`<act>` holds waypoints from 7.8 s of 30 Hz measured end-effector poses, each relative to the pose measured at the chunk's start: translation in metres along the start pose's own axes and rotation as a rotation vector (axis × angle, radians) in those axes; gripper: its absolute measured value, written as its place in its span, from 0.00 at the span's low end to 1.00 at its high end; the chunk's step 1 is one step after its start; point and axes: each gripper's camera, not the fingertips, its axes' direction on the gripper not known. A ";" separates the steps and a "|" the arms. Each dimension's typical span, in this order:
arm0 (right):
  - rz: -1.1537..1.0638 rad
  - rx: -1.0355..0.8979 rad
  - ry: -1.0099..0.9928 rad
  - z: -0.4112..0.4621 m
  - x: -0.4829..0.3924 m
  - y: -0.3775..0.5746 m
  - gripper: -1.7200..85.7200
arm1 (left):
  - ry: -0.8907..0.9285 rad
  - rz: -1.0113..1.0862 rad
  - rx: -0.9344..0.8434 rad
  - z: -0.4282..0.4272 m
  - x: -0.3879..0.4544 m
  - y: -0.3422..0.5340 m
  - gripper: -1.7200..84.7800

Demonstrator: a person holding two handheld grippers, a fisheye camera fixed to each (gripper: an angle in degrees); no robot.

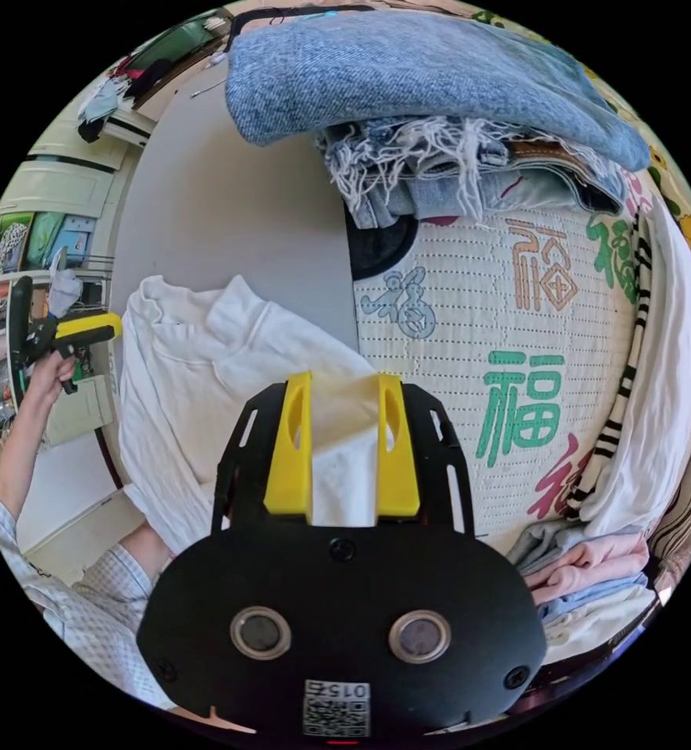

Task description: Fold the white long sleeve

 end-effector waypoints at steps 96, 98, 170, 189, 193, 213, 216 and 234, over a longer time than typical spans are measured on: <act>0.456 0.114 -0.680 -0.169 0.028 0.389 0.04 | 0.634 -0.350 -0.152 -0.068 0.243 0.363 0.02; 0.458 0.120 -0.687 -0.183 0.028 0.391 0.03 | 0.608 -0.306 -0.140 -0.085 0.240 0.364 0.01; 0.545 0.303 -0.458 -0.383 0.136 0.006 0.08 | 0.515 -0.547 0.213 -0.031 0.065 0.289 0.06; 0.550 0.659 0.188 -0.480 -0.061 0.215 0.08 | 0.539 0.242 0.672 -0.049 0.317 0.206 0.09; 0.697 0.624 -0.152 -0.453 -0.009 0.248 0.12 | 0.539 0.515 0.560 -0.003 0.393 0.133 0.13; 1.005 0.598 -0.577 -0.394 0.057 0.314 0.03 | 0.169 0.777 -0.322 0.207 0.572 -0.043 0.07; 1.028 0.654 -0.596 -0.405 0.057 0.336 0.02 | 0.183 0.819 -0.272 0.192 0.576 -0.044 0.06; 0.160 0.500 -0.768 -0.471 -0.229 0.274 0.02 | 0.474 0.448 -0.004 0.000 0.248 0.061 0.04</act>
